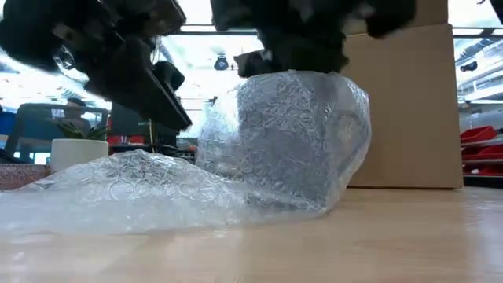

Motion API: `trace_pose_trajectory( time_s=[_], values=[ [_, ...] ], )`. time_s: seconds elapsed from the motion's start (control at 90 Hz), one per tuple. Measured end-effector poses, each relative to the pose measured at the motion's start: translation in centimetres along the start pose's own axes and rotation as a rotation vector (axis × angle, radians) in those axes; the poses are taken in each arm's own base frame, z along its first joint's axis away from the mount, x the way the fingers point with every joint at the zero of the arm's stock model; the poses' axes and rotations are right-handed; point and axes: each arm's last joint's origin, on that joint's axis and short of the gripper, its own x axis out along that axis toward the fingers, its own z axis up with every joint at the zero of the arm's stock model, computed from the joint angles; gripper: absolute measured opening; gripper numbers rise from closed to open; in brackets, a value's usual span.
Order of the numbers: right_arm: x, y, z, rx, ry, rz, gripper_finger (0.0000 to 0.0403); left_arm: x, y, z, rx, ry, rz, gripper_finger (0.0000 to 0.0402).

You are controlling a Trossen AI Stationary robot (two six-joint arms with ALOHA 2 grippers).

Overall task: Wrap mug
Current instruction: Wrap the purple mug with the bubble wrap

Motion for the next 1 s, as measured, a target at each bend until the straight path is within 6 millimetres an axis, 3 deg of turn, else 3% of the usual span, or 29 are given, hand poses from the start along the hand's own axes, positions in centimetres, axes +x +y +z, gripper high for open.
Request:
trace_pose_trajectory(
  time_s=[0.167, 0.344, 0.711, 1.0],
  values=[
    [0.4, -0.4, -0.3, 0.012, 0.016, 0.015, 0.0, -4.2, 0.8, 0.9, 0.041, 0.175, 0.057, 0.0062],
    [-1.6, -0.5, 0.9, 0.001, -0.063, 0.008, 0.0, -6.5, 2.0, -0.4, 0.027, 0.345, 0.13, 0.0062],
    [-8.0, 0.4, 2.5, -0.005, -0.161, -0.072, 0.0, -4.9, 3.5, -6.2, -0.175, 0.526, 0.236, 0.0063],
    [-12.6, 2.2, 3.7, -0.018, -0.332, -0.103, 0.0, -3.9, 3.6, -8.6, -0.302, 0.534, 0.189, 0.0063]
  ],
)
